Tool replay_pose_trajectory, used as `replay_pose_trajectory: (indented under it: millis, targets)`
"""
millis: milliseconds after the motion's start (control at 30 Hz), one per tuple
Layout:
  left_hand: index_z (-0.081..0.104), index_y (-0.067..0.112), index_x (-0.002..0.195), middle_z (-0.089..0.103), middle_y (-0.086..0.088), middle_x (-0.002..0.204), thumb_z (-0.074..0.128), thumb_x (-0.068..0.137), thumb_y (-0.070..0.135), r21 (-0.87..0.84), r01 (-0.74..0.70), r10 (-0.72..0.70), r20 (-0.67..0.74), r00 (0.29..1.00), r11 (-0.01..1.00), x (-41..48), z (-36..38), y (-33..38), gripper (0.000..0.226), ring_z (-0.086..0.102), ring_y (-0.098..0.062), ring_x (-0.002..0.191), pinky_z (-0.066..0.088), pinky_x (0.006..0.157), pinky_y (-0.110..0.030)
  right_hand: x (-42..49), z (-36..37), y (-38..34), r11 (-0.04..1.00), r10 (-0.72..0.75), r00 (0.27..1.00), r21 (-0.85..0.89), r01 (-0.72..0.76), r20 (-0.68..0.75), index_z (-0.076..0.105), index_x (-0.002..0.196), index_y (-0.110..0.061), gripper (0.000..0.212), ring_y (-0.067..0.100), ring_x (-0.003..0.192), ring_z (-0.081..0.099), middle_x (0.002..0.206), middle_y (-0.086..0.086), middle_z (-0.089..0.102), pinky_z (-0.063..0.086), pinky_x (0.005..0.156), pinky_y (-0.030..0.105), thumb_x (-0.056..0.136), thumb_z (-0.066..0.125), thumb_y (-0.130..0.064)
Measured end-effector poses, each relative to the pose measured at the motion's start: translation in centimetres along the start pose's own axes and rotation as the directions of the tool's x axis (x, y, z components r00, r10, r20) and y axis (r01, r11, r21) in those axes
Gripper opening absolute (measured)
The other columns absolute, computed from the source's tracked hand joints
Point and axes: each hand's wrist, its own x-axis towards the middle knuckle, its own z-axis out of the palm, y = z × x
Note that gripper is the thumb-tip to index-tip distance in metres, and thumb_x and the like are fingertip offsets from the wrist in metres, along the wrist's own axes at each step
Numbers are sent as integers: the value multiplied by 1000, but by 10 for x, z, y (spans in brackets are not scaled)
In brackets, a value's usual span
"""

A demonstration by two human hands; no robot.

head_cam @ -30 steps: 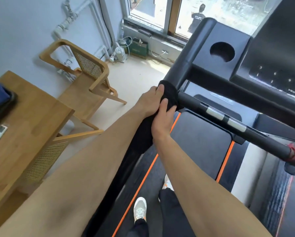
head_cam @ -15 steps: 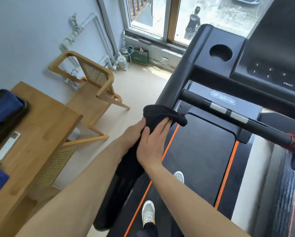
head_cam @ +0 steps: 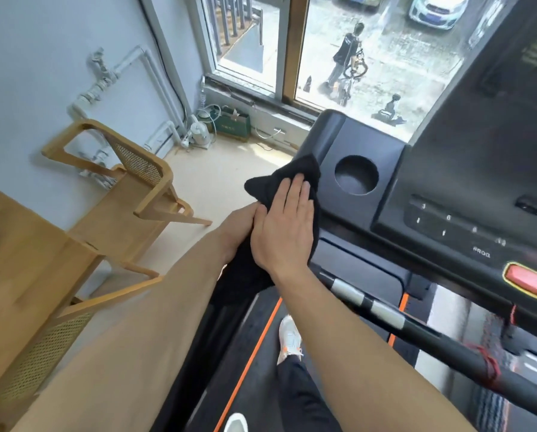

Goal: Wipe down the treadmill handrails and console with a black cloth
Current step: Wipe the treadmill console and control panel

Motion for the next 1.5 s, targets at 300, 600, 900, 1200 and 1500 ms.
replay_pose_trajectory:
  millis: [300, 600, 900, 1200, 1500]
  targets:
    - [57, 20, 34, 54, 5, 46, 42, 89, 12, 67, -34, 29, 80, 996, 997, 95, 79, 119, 58, 51, -12, 49, 41, 57, -27, 166, -30, 60, 996, -37, 999, -77, 37, 5, 9, 160, -6, 68, 27, 155, -1, 168, 14, 1, -2, 125, 41, 105, 21, -45]
    - [70, 16, 83, 66, 1, 79, 42, 98, 22, 246, -183, 183, 23, 983, 952, 134, 113, 165, 32, 56, -20, 84, 42, 80, -32, 218, -48, 83, 991, 101, 995, -92, -101, -6, 54, 126, -15, 53, 33, 118, 52, 127, 12, 60, 32, 104, 45, 102, 20, -49]
    - [42, 2, 147, 29, -24, 159, 13, 104, 38, 941, -315, 619, 320, 717, -121, 94, 111, 87, 63, 21, -40, 150, 33, 117, -49, 112, -50, 104, 959, 262, 964, -123, -256, 37, -3, 157, 2, 75, 36, 153, -13, 163, 25, -14, -3, 125, 46, 105, 22, -45]
    - [47, 18, 143, 28, -6, 162, 28, 105, 34, 905, -426, 625, 338, 703, -11, 157, 136, 139, 46, 23, -31, 149, 34, 114, -53, 194, -61, 130, 970, 234, 971, -56, -237, -53, 49, 135, -8, 56, 27, 134, 40, 142, 10, 50, 25, 116, 44, 103, 27, -48]
    - [54, 5, 135, 21, -16, 165, 15, 100, 38, 870, -405, 575, 491, 654, -281, 91, 99, 80, 62, 16, -44, 150, 35, 112, -56, 96, -50, 102, 975, 220, 975, 43, -218, -31, 14, 159, -4, 64, 31, 155, 0, 167, 17, 4, -1, 125, 44, 106, 29, -37]
